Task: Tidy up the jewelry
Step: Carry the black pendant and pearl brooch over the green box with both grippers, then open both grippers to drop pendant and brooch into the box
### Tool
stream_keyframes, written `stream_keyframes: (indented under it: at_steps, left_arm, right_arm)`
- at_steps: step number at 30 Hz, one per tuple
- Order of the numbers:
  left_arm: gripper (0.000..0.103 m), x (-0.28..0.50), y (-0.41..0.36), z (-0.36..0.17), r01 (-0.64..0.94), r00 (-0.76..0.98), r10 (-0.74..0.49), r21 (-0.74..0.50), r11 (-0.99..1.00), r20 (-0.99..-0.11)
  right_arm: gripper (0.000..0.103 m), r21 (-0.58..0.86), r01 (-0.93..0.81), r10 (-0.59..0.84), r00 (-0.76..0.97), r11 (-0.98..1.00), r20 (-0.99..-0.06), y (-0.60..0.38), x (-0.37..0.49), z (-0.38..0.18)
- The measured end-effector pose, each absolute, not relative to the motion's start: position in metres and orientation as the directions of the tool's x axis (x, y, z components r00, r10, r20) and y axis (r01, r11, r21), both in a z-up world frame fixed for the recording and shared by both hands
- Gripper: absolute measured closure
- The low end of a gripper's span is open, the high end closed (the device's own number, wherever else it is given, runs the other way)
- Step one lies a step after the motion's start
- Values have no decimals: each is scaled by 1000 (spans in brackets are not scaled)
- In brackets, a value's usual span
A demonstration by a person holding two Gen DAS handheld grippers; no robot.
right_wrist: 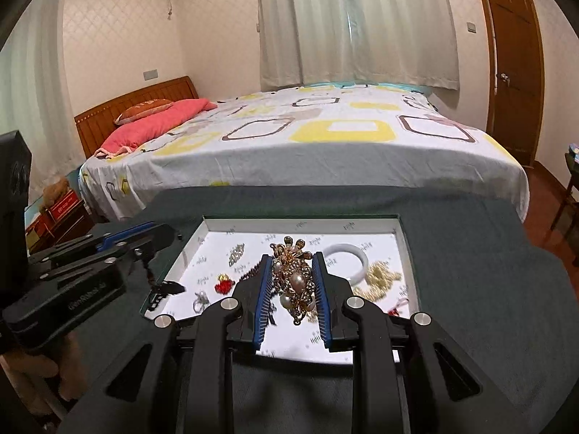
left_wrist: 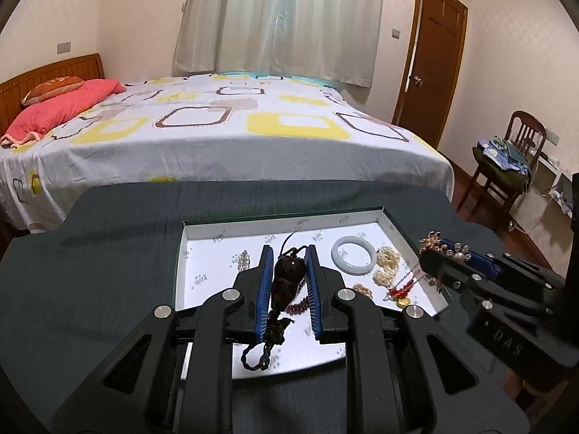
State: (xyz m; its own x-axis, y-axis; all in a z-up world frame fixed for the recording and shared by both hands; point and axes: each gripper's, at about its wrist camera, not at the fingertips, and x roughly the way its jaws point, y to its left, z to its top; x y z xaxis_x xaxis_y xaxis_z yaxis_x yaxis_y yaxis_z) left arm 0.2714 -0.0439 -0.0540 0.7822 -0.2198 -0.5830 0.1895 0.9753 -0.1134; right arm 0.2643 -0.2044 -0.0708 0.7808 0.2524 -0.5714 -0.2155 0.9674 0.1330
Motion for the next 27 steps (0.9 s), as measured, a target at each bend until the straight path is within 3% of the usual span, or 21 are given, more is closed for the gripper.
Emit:
stream_keyframes:
  at_steps: [11, 27]
  left_arm:
    - [86, 293, -36, -127, 147, 684, -181, -110, 983, -707]
    - [85, 304, -39, -153, 169, 639, -186, -99, 981, -746]
  right_arm:
    - [80, 137, -233, 263, 690, 963, -674, -185, 287, -129]
    - [80, 135, -249, 266, 626, 959, -733, -174, 299, -162]
